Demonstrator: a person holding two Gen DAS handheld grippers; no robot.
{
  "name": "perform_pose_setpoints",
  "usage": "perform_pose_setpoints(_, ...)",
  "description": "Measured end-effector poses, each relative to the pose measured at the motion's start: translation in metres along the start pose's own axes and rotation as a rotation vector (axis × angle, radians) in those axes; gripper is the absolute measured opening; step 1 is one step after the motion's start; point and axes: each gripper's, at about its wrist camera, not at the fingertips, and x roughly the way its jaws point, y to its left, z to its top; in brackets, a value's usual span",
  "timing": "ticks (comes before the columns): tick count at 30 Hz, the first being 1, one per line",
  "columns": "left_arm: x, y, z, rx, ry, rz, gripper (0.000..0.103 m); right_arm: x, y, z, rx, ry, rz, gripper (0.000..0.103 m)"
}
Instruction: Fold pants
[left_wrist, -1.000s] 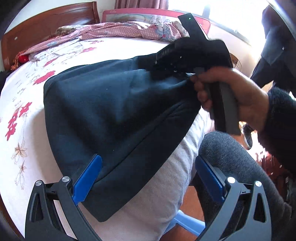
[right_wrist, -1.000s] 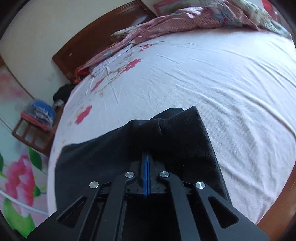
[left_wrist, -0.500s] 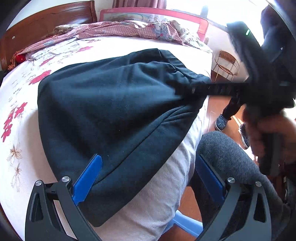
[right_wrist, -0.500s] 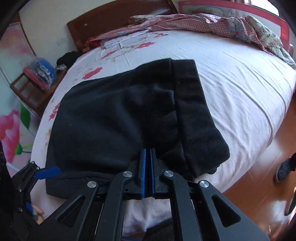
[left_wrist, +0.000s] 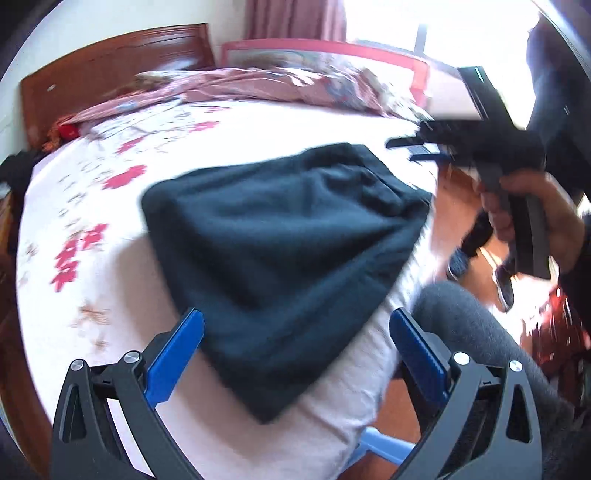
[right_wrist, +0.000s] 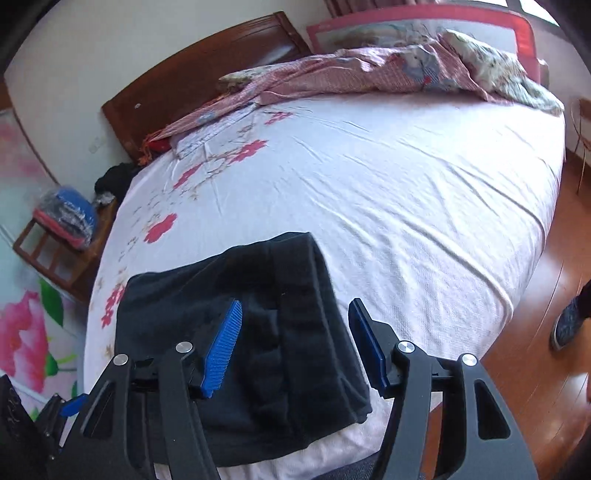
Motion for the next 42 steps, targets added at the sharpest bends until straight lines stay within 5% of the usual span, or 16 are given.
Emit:
perform_pose_setpoints(3,-0.006,0.056,0.011,-0.208,-0.015,-0.063,0.101,0.017,-0.015,0.001,0.022,0.080,0.100,0.060)
perform_pose_setpoints(6,0.004,0.103,0.014,-0.421,-0.003,-0.215,0.101,0.025,-0.024,-0.001,0.041,0.111,0.196,0.060)
perform_pose_setpoints(12,0.039,0.124,0.013,-0.542,0.026,-0.261,0.101,0.051,-0.050,-0.006,0.089,0.189,0.289,0.060)
perform_pose_setpoints(18,0.062,0.143,0.000,-0.710,0.025,-0.367,0.101,0.073,-0.067,-0.010,0.144,0.243,0.428,0.075)
perform_pose_setpoints(25,0.083,0.152,-0.013,-0.836,0.028,-0.496,0.101,0.073,-0.076,-0.018,0.209,0.314,0.677,0.081)
perform_pose_setpoints(28,0.086,0.155,-0.014,-0.867,0.002,-0.549,0.101,0.073,-0.072,-0.026,0.179,0.336,0.639,0.081)
perform_pose_setpoints(34,0.091,0.153,-0.006,-0.838,0.037,-0.476,0.101,0.075,-0.055,-0.032,0.134,0.357,0.629,0.081)
perform_pose_setpoints(40,0.102,0.126,0.001,-0.775,0.095,-0.608,0.101,0.077,-0.042,-0.034,0.129,0.382,0.659,0.081)
perform_pose_setpoints(42,0.109,0.115,0.002,-0.738,0.132,-0.587,0.101,0.079,-0.042,-0.034,0.127,0.384,0.651,0.081)
